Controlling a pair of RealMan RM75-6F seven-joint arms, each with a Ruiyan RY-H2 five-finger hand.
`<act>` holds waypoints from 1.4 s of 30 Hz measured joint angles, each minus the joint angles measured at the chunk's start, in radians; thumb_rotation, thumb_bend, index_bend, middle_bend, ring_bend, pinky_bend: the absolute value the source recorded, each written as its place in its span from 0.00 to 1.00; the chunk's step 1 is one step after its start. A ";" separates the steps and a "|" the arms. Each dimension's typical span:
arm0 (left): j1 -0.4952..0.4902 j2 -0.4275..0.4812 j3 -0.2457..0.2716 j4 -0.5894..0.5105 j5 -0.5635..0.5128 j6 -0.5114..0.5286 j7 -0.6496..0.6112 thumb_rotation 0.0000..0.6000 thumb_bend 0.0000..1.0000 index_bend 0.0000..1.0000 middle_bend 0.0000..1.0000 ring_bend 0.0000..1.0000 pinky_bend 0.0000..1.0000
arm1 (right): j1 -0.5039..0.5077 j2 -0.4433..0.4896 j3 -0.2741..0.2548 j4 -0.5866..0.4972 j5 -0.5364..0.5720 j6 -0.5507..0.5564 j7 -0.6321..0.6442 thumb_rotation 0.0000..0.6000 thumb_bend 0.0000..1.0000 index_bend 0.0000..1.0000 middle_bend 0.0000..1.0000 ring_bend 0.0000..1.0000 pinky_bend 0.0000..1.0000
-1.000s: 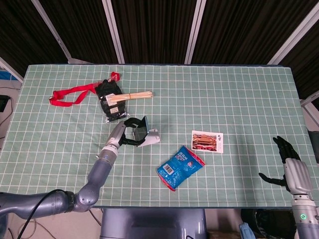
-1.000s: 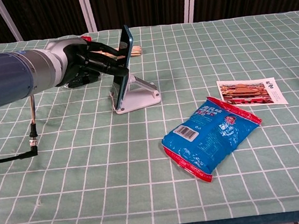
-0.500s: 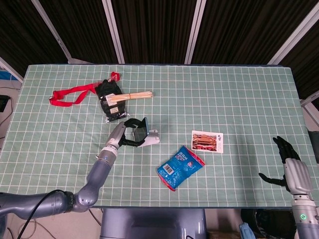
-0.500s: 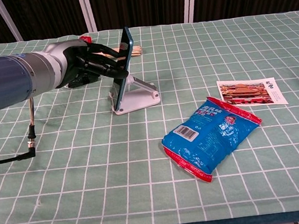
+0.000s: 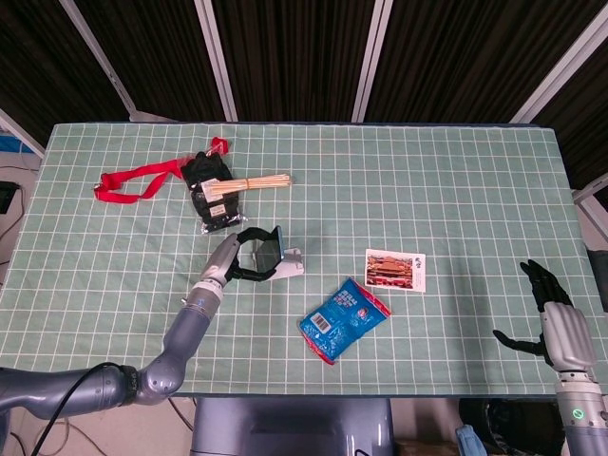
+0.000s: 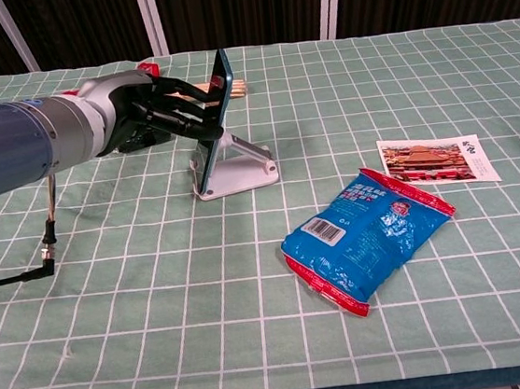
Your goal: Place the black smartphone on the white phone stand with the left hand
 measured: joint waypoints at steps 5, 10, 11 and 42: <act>-0.002 0.002 0.001 0.003 0.005 0.000 0.000 1.00 0.34 0.24 0.26 0.09 0.03 | 0.000 0.000 0.000 0.000 0.000 0.000 -0.001 1.00 0.10 0.00 0.00 0.00 0.15; -0.005 0.007 0.009 0.004 0.005 -0.007 0.005 1.00 0.31 0.09 0.16 0.04 0.02 | 0.000 0.000 0.000 -0.001 0.001 -0.001 -0.001 1.00 0.10 0.00 0.00 0.00 0.15; -0.005 0.009 0.011 0.004 0.006 -0.009 0.007 1.00 0.31 0.08 0.14 0.04 0.02 | 0.000 0.000 0.000 -0.001 0.001 -0.001 -0.002 1.00 0.10 0.00 0.00 0.00 0.15; 0.103 0.177 0.156 -0.159 0.255 0.120 0.061 1.00 0.21 0.00 0.00 0.00 0.00 | -0.002 -0.003 -0.004 0.001 -0.008 0.006 -0.010 1.00 0.10 0.00 0.00 0.00 0.15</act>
